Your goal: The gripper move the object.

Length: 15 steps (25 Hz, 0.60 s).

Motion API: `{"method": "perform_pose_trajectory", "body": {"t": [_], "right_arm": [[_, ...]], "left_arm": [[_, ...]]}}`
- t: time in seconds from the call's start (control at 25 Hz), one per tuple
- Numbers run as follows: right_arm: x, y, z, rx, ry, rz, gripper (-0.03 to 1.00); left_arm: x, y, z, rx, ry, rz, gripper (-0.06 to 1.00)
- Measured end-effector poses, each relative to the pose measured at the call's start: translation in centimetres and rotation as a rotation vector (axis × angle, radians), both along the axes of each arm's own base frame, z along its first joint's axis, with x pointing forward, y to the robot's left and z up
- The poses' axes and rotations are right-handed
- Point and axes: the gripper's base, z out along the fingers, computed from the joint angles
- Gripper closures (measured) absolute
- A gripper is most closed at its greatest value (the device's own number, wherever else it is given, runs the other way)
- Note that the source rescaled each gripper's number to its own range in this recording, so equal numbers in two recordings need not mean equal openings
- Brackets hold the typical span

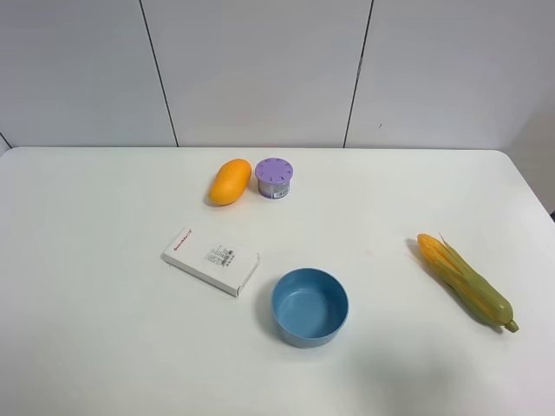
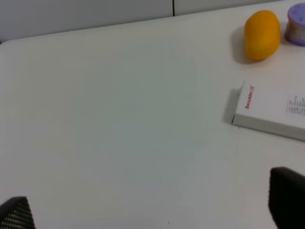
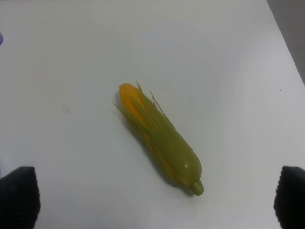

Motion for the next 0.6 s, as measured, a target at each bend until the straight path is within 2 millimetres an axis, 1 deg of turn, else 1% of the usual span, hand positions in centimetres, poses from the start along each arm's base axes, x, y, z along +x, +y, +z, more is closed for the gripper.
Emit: {"method": "perform_pose_trajectory", "body": {"t": [0.6], "right_arm": [[0.0,0.0,0.0,0.0,0.0,0.0,-0.03]], "left_arm": [[0.0,0.0,0.0,0.0,0.0,0.0,-0.06]]}}
